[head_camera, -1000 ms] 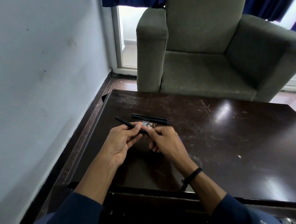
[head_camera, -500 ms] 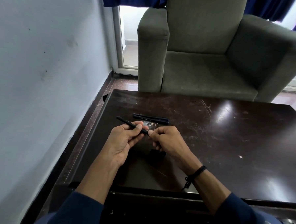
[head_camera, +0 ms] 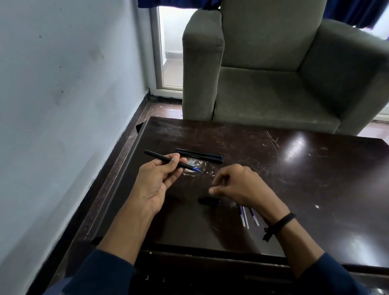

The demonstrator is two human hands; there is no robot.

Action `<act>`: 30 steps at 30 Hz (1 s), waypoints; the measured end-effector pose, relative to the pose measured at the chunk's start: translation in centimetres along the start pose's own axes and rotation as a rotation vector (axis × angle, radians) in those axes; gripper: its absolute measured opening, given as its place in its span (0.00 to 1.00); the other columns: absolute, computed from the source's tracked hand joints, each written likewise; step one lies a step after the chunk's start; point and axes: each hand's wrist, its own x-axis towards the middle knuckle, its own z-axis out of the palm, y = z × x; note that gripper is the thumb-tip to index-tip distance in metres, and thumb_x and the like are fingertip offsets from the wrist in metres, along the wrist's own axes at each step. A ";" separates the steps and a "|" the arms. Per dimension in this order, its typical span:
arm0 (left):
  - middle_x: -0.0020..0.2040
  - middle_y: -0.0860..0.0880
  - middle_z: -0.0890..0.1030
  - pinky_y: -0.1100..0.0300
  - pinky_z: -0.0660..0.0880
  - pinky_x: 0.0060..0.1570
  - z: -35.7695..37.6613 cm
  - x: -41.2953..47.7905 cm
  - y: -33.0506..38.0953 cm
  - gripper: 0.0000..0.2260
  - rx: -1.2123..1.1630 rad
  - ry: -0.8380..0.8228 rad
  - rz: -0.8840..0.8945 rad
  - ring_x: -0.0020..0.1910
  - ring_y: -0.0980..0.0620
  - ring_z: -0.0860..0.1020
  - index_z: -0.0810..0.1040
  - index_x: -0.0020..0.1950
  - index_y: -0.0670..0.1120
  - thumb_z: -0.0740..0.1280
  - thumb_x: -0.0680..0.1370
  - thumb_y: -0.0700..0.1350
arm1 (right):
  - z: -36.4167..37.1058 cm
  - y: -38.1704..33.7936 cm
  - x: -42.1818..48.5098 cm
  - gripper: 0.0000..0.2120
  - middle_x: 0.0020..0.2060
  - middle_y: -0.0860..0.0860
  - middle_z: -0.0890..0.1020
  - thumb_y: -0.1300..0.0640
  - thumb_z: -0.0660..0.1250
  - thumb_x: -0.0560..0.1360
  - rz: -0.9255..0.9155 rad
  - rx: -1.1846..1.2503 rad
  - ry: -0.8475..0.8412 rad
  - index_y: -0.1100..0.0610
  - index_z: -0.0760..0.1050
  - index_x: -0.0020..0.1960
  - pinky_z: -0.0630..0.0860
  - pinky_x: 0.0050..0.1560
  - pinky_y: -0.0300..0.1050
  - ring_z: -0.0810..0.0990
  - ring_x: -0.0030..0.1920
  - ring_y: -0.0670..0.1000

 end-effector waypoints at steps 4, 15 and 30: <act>0.48 0.42 0.87 0.61 0.82 0.48 0.1 -0.1 -0.2 0.05 0.003 0.013 -0.017 0.49 0.52 0.86 0.82 0.53 0.39 0.69 0.78 0.35 | 1.2 -0.5 -0.5 0.16 0.56 0.45 0.78 0.46 0.75 0.74 -0.088 -0.266 -0.051 0.45 0.79 0.60 0.75 0.51 0.46 0.79 0.58 0.50; 0.49 0.41 0.87 0.61 0.82 0.47 -0.2 0.0 -0.2 0.06 0.041 0.033 -0.029 0.52 0.50 0.86 0.83 0.54 0.38 0.69 0.78 0.35 | 1.3 -0.2 0.3 0.08 0.52 0.47 0.83 0.51 0.73 0.77 -0.008 0.015 0.049 0.47 0.80 0.55 0.81 0.50 0.47 0.82 0.51 0.50; 0.50 0.42 0.87 0.59 0.80 0.51 0.5 -0.4 -1.2 0.04 0.128 -0.002 -0.045 0.53 0.51 0.85 0.84 0.49 0.40 0.70 0.78 0.36 | 1.9 -1.0 -0.2 0.08 0.47 0.42 0.81 0.51 0.73 0.77 -0.096 0.112 0.192 0.47 0.82 0.56 0.74 0.44 0.38 0.80 0.47 0.44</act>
